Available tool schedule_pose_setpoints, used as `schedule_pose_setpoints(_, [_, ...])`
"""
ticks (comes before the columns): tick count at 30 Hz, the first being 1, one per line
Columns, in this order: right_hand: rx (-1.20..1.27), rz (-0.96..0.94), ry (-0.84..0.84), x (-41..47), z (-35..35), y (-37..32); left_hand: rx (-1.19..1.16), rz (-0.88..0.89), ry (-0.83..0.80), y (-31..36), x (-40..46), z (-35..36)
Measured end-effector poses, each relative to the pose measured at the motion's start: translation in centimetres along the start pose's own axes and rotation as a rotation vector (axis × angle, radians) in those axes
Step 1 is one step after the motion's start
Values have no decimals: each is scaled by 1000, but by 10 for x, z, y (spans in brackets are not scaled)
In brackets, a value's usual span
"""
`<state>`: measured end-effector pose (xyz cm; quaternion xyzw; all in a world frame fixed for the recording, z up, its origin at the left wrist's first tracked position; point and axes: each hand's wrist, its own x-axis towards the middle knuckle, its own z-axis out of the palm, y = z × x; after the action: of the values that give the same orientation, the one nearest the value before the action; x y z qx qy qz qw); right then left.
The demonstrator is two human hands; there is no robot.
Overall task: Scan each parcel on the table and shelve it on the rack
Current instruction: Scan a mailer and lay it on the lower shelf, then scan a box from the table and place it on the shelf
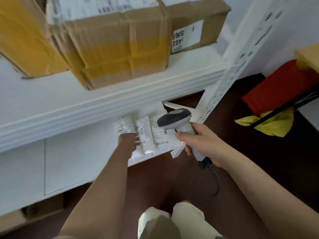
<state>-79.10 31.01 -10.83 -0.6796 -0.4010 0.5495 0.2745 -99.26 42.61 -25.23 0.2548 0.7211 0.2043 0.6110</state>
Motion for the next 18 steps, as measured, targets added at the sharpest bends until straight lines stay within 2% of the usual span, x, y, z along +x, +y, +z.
schedule_pose_setpoints(4, [-26, 26, -33, -55, -29, -21, 136, -8, -194, 15, -81, 33])
schedule_pose_setpoints(7, [-29, 21, 7, -107, -62, -29, 409, 10, -360, 28, -127, 62])
schedule_pose_setpoints(10, [36, 33, 129, -167, -103, -34, 683, 74, -530, 51, -179, 103])
schedule_pose_setpoints(14, [159, -11, 355, -233, -160, -32, 801, 79, -835, 72, -246, 181])
schedule_pose_setpoints(18, [245, -41, 513, -284, -220, -8, 853, 246, -882, 75, -306, 278])
